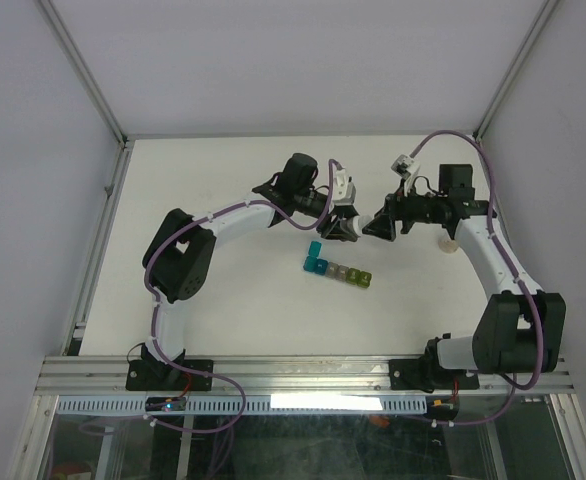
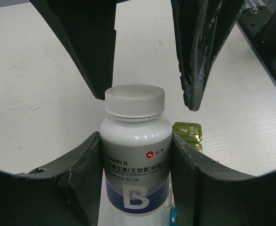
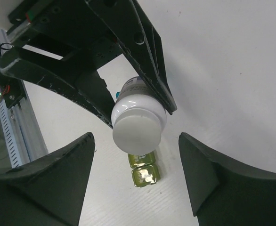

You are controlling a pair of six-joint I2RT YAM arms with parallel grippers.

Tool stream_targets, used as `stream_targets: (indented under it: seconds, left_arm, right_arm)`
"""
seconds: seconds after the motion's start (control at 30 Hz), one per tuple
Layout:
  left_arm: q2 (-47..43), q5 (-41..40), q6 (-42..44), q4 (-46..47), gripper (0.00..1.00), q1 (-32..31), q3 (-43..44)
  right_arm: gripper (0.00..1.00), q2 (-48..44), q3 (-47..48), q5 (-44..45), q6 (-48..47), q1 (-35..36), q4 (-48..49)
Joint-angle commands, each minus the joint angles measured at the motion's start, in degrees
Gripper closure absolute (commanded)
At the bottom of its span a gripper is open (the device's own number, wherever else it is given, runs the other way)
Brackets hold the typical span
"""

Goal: Sort the pills into containers

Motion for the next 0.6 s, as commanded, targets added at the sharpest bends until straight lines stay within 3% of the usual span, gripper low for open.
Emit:
stream_targets:
  seconds: [0.0, 0.13, 0.4, 0.47, 0.57]
  left_arm:
    - [-2.33, 1.92, 0.26, 3.94, 1.0, 0.58, 0.03]
    - [-2.05, 1.96, -0.02, 4.09, 1.0, 0.55, 0.21]
    - [-2.02, 1.66, 0.44, 4.13, 1.0, 0.63, -0.2]
    - [-1.9, 2.38, 1.13, 3.83, 1.0, 0.59, -0.4]
    - [-1.79, 4.37, 3.25, 2.61, 1.0, 0.6, -0.62]
  right_arm:
    - [0.29, -0.37, 2.36, 3.25, 5.26, 2.14, 3.14]
    - [0.41, -0.5, 2.41, 3.96, 5.06, 2.71, 3.37]
    - [0.84, -0.93, 3.88, 3.4, -2.06, 3.04, -0.04]
    - [0.88, -1.22, 4.36, 0.08, -11.27, 3.64, -3.81]
    - [0.87, -0.43, 6.87, -2.45, -35.29, 5.66, -13.47]
